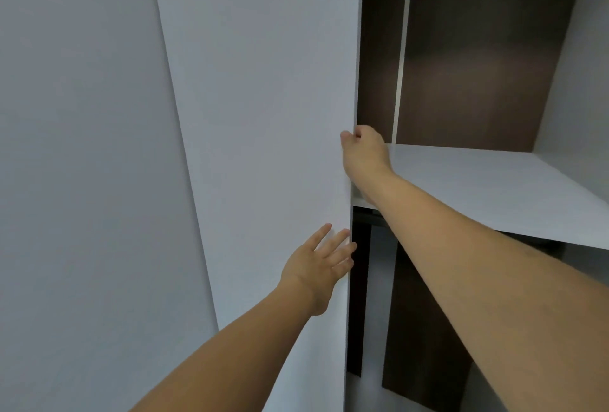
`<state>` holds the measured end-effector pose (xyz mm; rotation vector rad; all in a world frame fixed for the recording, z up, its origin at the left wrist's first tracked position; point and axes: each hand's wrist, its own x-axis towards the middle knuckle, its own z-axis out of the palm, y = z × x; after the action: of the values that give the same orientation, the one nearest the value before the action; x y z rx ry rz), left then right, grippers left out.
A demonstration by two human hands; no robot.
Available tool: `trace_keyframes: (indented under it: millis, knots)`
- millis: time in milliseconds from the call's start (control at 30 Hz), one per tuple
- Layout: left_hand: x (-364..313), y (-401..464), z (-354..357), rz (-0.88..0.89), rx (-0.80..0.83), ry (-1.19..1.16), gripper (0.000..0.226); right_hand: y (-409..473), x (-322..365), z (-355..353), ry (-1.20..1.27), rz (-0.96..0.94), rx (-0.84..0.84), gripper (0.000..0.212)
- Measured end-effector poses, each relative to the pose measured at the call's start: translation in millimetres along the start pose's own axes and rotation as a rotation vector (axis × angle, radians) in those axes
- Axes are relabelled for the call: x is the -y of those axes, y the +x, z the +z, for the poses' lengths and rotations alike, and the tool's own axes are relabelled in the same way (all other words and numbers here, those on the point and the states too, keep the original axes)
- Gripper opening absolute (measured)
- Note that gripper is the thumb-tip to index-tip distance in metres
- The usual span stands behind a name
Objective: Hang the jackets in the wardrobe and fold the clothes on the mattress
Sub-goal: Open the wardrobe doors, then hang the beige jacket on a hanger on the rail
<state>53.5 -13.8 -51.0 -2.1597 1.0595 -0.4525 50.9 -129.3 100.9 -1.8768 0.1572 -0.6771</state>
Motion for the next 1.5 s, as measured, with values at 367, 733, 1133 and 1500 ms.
trace_keyframes:
  millis: [367, 733, 1133, 1500]
  knots:
    - [-22, -57, -13, -0.358, -0.464, -0.859, 0.035, -55, 21, 3, -0.121, -0.121, 0.0, 0.023]
    - [5, -200, -3, -0.708, -0.395, -1.033, 0.032, -168, 84, 65, -0.011, -0.208, 0.128, 0.016]
    - [45, -303, 35, -1.04, -0.372, -1.079, 0.019, -201, 125, 170, 0.034, -0.398, 0.301, 0.032]
    - [114, -346, 89, -1.423, -0.28, -1.085, 0.015, -175, 120, 283, -0.098, -0.553, 0.532, 0.058]
